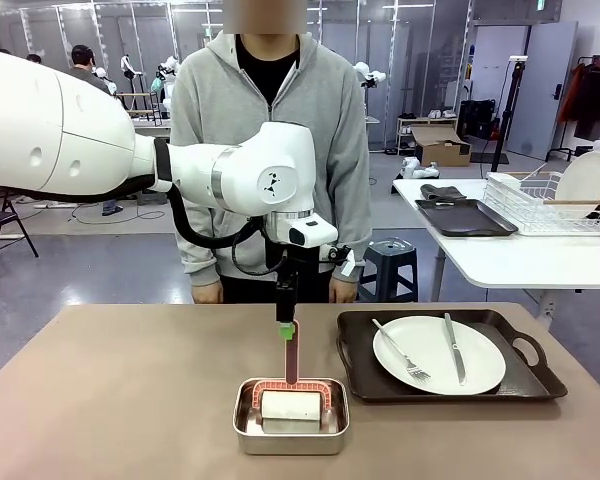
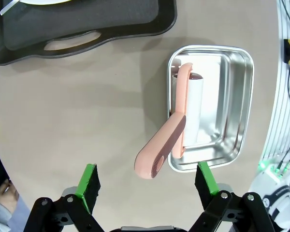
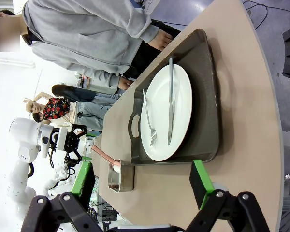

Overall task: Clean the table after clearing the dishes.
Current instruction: Place the Lint Roller back on top of the Airtight Container, then when the right (or left) Handle tray is removed, use the right hand (or left hand) to clean the right (or left) side of the table with the Lint Roller.

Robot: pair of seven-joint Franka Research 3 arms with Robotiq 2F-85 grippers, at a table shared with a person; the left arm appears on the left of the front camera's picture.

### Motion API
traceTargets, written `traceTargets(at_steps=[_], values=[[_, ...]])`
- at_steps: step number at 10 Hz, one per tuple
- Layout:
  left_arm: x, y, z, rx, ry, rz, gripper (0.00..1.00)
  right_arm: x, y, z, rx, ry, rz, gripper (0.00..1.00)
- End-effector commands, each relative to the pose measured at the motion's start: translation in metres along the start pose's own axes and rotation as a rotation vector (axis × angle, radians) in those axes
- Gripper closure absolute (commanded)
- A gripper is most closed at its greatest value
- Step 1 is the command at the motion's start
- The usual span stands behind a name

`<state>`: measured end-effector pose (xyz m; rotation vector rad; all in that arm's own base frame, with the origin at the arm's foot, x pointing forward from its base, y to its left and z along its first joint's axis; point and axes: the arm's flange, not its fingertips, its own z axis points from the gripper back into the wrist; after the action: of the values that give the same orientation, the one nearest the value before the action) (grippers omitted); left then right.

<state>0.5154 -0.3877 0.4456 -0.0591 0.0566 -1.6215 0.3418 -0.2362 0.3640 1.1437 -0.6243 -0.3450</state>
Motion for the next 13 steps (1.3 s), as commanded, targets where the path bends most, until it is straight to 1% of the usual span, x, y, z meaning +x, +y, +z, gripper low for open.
traceTargets(at_steps=[1, 11, 12, 13], values=[[-0.001, 0.001, 0.002, 0.012, -0.007, 0.002, 0.0, -0.002, 0.002, 0.002, 0.001, 0.004, 0.004, 0.0], [0.0, 0.0, 0.0, 0.001, -0.001, 0.0, 0.0, -0.002, 0.002, 0.002, 0.001, 0.004, 0.004, 0.0], [-0.016, -0.003, 0.023, -0.143, -0.104, 0.094, 0.0, -0.002, 0.002, 0.002, 0.001, 0.004, 0.004, 0.0], [-0.043, -0.011, 0.049, -0.199, -0.227, 0.226, 0.0, -0.002, 0.002, 0.002, 0.001, 0.004, 0.004, 0.0]])
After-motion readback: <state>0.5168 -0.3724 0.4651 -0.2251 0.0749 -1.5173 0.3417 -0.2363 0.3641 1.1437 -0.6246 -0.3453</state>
